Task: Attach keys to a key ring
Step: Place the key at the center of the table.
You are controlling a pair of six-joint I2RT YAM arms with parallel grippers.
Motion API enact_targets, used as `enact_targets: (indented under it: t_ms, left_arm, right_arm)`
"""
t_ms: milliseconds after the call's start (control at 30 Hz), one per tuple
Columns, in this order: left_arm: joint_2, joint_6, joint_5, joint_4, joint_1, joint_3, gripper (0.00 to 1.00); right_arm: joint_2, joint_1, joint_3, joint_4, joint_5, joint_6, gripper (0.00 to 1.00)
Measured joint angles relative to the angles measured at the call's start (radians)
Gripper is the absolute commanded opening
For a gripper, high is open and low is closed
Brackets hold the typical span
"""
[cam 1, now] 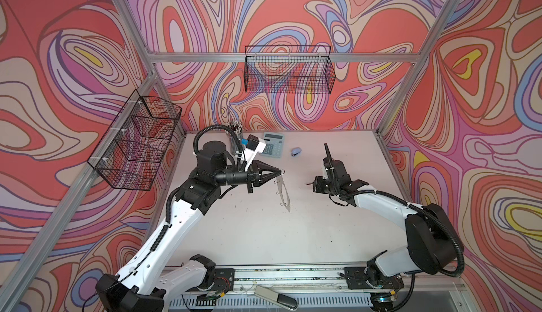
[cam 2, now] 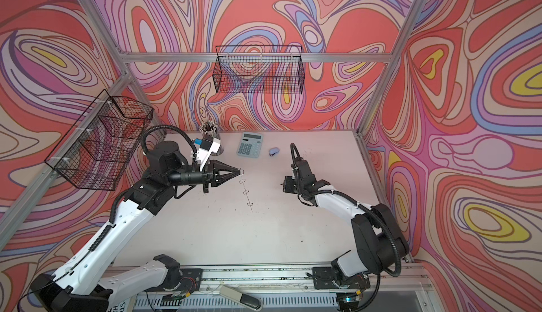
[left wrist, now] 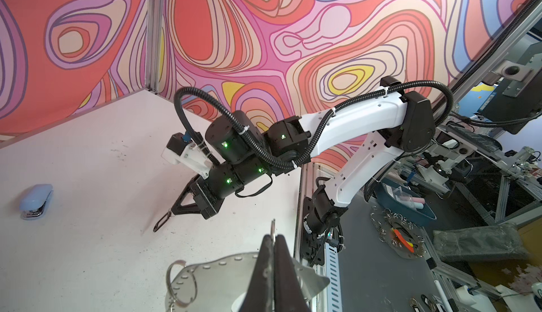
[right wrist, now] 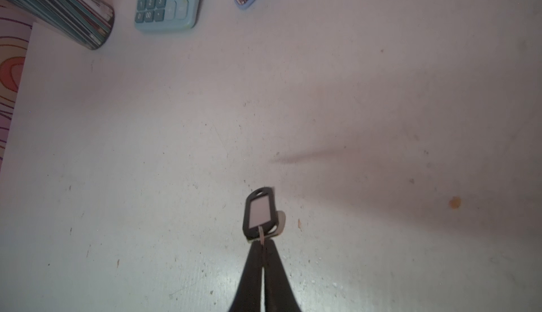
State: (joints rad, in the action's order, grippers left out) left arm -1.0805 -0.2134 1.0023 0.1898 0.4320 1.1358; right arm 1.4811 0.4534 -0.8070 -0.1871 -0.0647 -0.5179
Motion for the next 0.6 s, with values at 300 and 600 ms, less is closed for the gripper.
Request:
enact_targets:
  t_ms: [300,600]
  left_arm:
    - [0.0,0.0,0.0,-0.001,0.0,0.0,0.0]
    - [0.0,-0.001,0.004,-0.007,0.0,0.0,0.0]
  right_arm:
    - [-0.06,0.084,0.138,-0.055,0.023,-0.023,0.0]
    - [-0.055,0.088,0.118,-0.19,-0.01,0.029,0.0]
